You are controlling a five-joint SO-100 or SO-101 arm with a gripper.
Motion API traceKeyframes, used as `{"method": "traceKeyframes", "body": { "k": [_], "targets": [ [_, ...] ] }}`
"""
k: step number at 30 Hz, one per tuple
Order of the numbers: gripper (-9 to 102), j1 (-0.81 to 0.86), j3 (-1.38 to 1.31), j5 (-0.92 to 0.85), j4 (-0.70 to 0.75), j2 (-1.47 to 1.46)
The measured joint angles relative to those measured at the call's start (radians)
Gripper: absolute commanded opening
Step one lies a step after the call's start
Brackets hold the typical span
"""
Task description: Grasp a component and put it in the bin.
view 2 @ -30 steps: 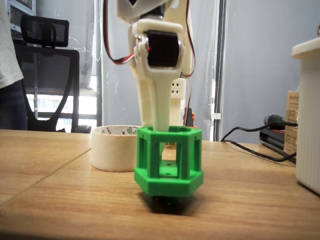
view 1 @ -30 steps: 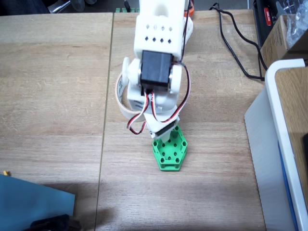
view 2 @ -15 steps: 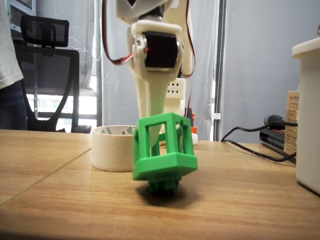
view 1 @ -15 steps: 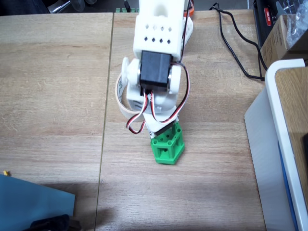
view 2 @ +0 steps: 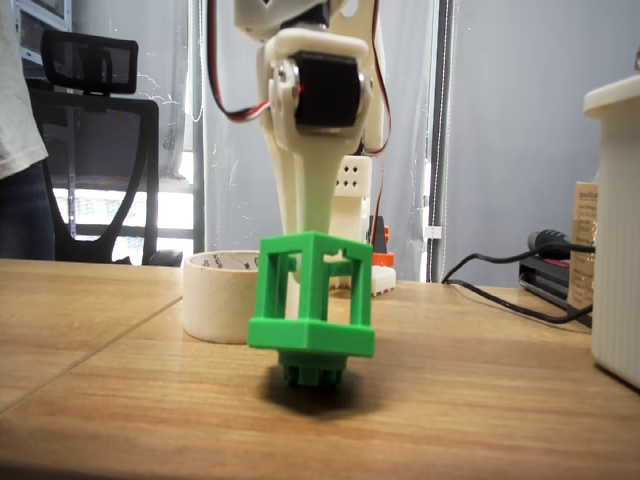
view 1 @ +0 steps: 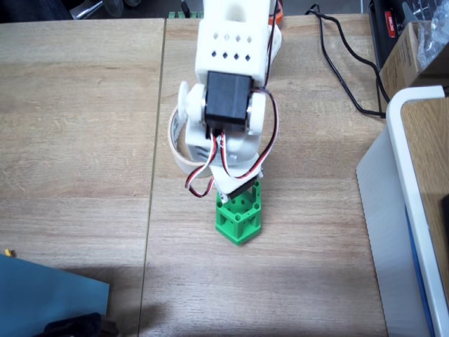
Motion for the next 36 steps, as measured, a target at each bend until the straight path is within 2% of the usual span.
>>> {"method": "traceKeyframes", "body": {
  "k": [18,36],
  "targets": [
    [0,0.002,0.0,0.0,0.012,0.183],
    [0,0.002,0.0,0.0,0.025,0.557]
  ]
}}
